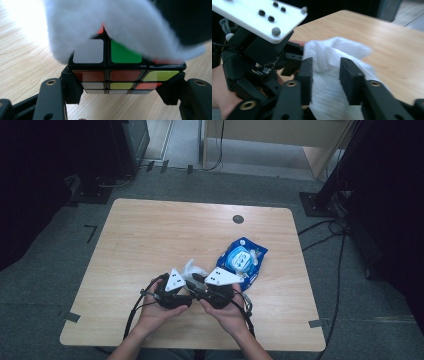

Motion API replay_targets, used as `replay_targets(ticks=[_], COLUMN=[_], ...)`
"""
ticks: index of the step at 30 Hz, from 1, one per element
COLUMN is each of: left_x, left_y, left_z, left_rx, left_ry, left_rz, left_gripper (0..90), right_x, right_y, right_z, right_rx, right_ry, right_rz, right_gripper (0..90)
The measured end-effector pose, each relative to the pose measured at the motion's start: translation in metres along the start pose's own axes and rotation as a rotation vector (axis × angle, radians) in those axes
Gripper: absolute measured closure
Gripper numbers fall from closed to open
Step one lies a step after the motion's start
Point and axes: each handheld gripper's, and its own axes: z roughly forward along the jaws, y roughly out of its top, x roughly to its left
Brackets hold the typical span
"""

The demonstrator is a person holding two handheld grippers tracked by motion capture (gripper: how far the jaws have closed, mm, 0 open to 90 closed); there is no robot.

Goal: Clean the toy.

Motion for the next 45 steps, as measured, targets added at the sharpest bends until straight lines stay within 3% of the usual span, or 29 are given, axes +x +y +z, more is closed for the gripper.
replay_targets(ticks=[4, 6, 9, 15, 17, 20, 24, 25, 27, 29, 31, 34, 37, 41, 45], left_x=[0.001, -0.001, -0.008, -0.02, -0.02, -0.015, -0.013, -0.013, -0.011, -0.009, -0.007, -0.005, -0.007, -0.014, -0.01], left_y=[-0.003, -0.003, -0.001, 0.002, 0.002, 0.001, 0.0, 0.0, -0.001, -0.001, -0.001, 0.0, 0.0, 0.001, 0.001], left_z=[0.001, 0.002, 0.002, 0.003, 0.003, 0.004, 0.005, 0.006, 0.006, 0.005, 0.004, 0.003, 0.003, 0.004, 0.004], left_rx=[0.013, 0.011, 0.01, 0.001, 0.004, 0.008, 0.021, 0.023, 0.028, 0.017, 0.012, 0.007, 0.01, 0.012, 0.009], left_ry=[0.008, 0.004, -0.002, -0.02, -0.02, -0.052, -0.046, -0.046, -0.044, -0.041, -0.043, -0.039, -0.041, -0.044, -0.044], left_rz=[0.002, 0.006, 0.04, 0.103, 0.096, 0.052, 0.056, 0.053, 0.045, 0.03, 0.024, 0.012, 0.021, 0.043, 0.026], left_gripper=[34.1, 34.1, 34.1, 34.1, 34.1, 34.1, 34.1, 34.1, 34.1, 34.1, 34.1, 34.1, 34.1, 34.1, 34.1], right_x=[-0.009, -0.015, -0.018, -0.008, -0.005, -0.001, -0.004, -0.004, -0.008, -0.013, -0.01, 0.005, 0.02, 0.004, -0.016], right_y=[0.001, 0.001, 0.0, -0.004, -0.007, -0.011, -0.015, -0.016, -0.017, -0.019, -0.019, -0.018, -0.017, -0.016, -0.019], right_z=[-0.015, -0.019, -0.016, -0.001, 0.002, 0.003, 0.003, 0.003, 0.002, -0.001, -0.003, -0.002, 0.004, 0.004, -0.006], right_rx=[-0.033, -0.036, -0.048, -0.032, -0.023, -0.016, -0.023, -0.019, -0.011, -0.02, -0.034, -0.045, -0.03, -0.036, -0.031], right_ry=[-0.035, -0.064, -0.061, -0.047, -0.053, -0.101, -0.095, -0.113, -0.154, -0.162, -0.148, -0.085, -0.109, -0.159, -0.217], right_rz=[-0.023, 0.006, 0.049, -0.011, -0.039, -0.105, -0.097, -0.1, -0.087, -0.048, -0.048, -0.112, -0.172, -0.098, -0.026], right_gripper=[60.4, 58.9, 52.8, 46.5, 50.3, 63.8, 81.8, 86.1, 88.2, 88.7, 88.7, 88.5, 88.0, 87.3, 87.4])
